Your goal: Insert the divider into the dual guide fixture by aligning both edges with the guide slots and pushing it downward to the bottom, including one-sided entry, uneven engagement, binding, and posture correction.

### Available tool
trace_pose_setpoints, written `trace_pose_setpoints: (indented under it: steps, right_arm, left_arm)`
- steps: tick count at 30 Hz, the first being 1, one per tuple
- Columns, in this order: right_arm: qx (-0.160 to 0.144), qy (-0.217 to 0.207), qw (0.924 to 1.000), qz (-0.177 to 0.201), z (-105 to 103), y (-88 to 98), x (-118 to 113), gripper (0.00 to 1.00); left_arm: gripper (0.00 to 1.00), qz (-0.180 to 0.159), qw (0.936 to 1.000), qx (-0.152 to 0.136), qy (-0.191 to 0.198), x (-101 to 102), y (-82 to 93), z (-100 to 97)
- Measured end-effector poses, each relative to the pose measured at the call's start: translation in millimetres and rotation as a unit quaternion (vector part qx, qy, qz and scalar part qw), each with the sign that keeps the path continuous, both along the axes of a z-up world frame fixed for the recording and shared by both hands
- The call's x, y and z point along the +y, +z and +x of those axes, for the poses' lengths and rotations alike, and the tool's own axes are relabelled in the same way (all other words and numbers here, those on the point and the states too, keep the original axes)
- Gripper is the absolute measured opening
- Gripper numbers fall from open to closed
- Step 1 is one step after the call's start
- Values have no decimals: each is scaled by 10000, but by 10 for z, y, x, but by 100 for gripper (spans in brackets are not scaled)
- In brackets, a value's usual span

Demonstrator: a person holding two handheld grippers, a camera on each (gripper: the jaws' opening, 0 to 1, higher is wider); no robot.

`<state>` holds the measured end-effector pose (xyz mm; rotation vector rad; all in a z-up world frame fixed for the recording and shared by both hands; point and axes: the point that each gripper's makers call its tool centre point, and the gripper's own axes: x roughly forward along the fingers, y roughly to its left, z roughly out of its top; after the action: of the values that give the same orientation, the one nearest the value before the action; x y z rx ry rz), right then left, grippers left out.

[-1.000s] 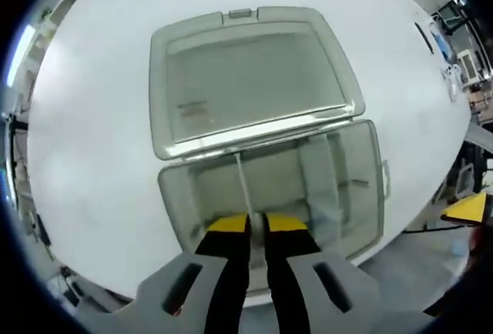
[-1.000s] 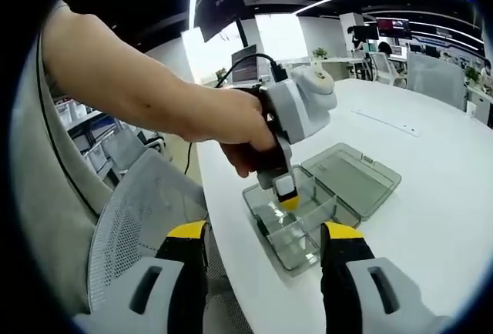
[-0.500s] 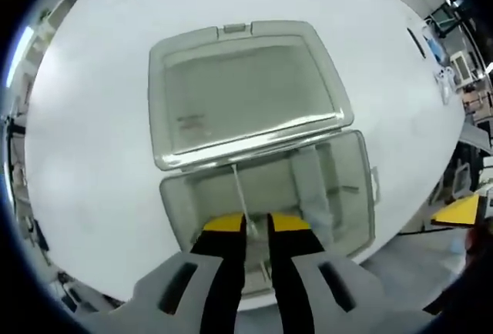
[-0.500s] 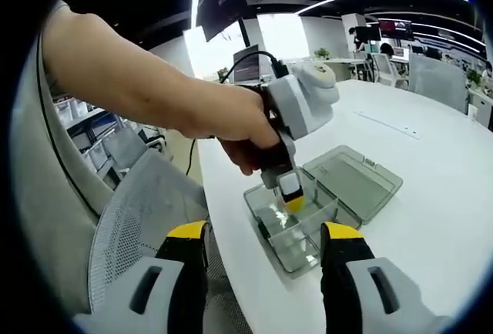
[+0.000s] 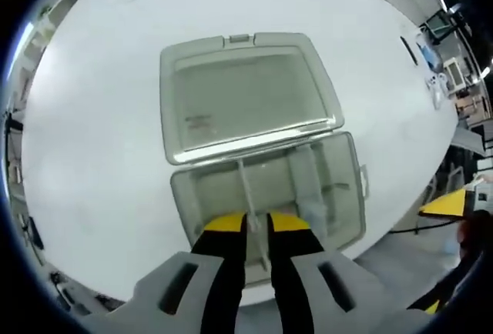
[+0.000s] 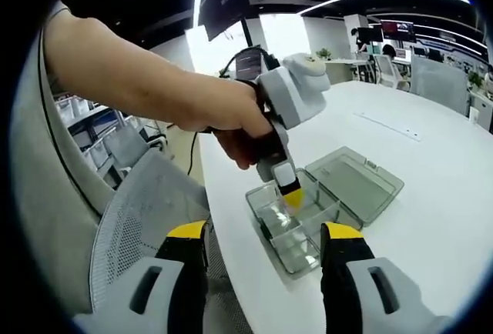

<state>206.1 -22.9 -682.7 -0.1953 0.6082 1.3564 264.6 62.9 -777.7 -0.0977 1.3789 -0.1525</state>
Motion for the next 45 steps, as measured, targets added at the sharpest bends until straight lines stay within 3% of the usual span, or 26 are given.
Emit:
trace_pose_setpoints:
  steps: [15, 26, 39, 45]
  right_arm:
    - [-3, 27, 10000, 11, -30, 6, 12, 56]
    - [-6, 10, 10000, 22, -38, 15, 2, 55]
    - [-5, -14, 10000, 5, -57, 11, -11, 55]
    - [-16, 2, 10000, 3, -82, 27, 5, 55]
  left_arm:
    - [5, -62, 9999, -14, 89, -10, -6, -82]
    - [3, 211, 9998, 21, -34, -17, -44, -94]
    - [1, 620, 9969, -72, -474, -56, -34, -107]
    - [1, 633, 9967, -95, -492, -37, -41, -96]
